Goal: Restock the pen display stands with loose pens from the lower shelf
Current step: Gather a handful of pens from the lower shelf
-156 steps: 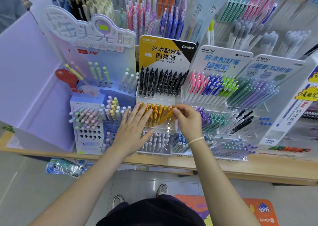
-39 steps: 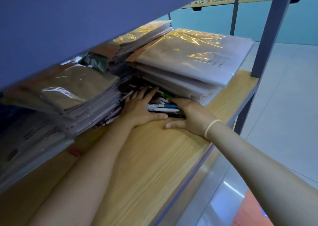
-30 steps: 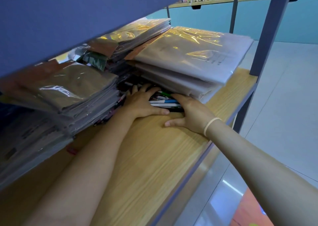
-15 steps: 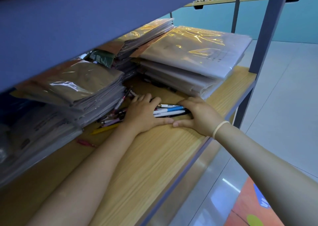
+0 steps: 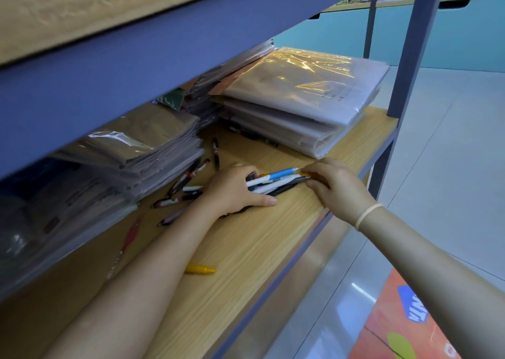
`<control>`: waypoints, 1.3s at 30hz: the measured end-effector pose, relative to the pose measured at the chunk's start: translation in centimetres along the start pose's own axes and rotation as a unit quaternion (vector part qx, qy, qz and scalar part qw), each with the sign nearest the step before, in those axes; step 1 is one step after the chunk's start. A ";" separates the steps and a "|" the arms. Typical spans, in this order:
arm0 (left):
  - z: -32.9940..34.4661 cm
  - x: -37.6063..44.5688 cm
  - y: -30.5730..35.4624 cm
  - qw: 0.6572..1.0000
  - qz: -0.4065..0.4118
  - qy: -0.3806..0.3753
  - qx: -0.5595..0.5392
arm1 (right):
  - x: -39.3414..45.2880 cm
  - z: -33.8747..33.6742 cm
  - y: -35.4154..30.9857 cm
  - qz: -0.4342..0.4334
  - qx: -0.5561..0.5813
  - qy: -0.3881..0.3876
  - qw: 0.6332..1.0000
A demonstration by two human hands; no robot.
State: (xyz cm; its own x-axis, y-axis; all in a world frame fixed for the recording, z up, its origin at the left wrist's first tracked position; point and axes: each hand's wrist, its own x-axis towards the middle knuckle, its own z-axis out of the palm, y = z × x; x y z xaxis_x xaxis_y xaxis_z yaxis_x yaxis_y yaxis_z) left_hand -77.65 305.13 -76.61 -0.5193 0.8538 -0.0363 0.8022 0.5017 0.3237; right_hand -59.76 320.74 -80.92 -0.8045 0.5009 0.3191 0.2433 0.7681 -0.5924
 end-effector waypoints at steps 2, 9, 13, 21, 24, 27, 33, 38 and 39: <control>-0.1 0.2 0.2 1.000 -0.011 -0.006 -0.019 | 0.2 0.3 -0.1 0.003 -0.007 0.003 1.000; -1.1 1.0 0.5 0.996 0.003 -0.012 -0.083 | 0.8 0.0 -0.2 -0.015 -0.010 0.033 0.999; -2.4 1.8 0.3 0.997 0.015 0.005 -0.079 | 1.2 -1.0 -0.5 -0.011 0.009 0.026 1.000; -4.4 1.7 0.9 0.998 0.050 0.023 -0.003 | 1.7 -3.1 -2.1 0.020 0.072 -0.056 0.996; -4.2 1.5 0.8 0.998 0.054 0.015 0.012 | 1.8 -3.4 -2.5 0.017 0.057 -0.072 0.996; -3.7 1.4 0.2 0.998 0.050 0.012 -0.028 | 1.8 -3.9 -3.0 0.018 0.085 -0.077 0.993; -2.8 1.4 -0.8 0.995 0.037 -0.002 -0.097 | 0.4 -4.2 -3.5 0.115 0.331 0.022 0.936; -2.4 1.4 -1.2 0.990 0.027 0.001 -0.136 | -0.5 -3.6 -3.3 0.190 0.415 0.103 0.884; -2.3 1.3 -1.1 0.991 0.027 -0.001 -0.135 | -0.5 -3.3 -3.3 0.191 0.417 0.095 0.884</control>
State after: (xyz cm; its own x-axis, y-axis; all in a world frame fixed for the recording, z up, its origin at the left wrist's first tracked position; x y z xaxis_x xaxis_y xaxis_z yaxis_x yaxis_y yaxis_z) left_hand -79.90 305.41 -74.78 -0.4764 0.8791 -0.0146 0.7210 0.4001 0.5657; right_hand -58.33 319.24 -76.66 -0.6245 0.7795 0.0492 -0.0696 0.0072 -0.9975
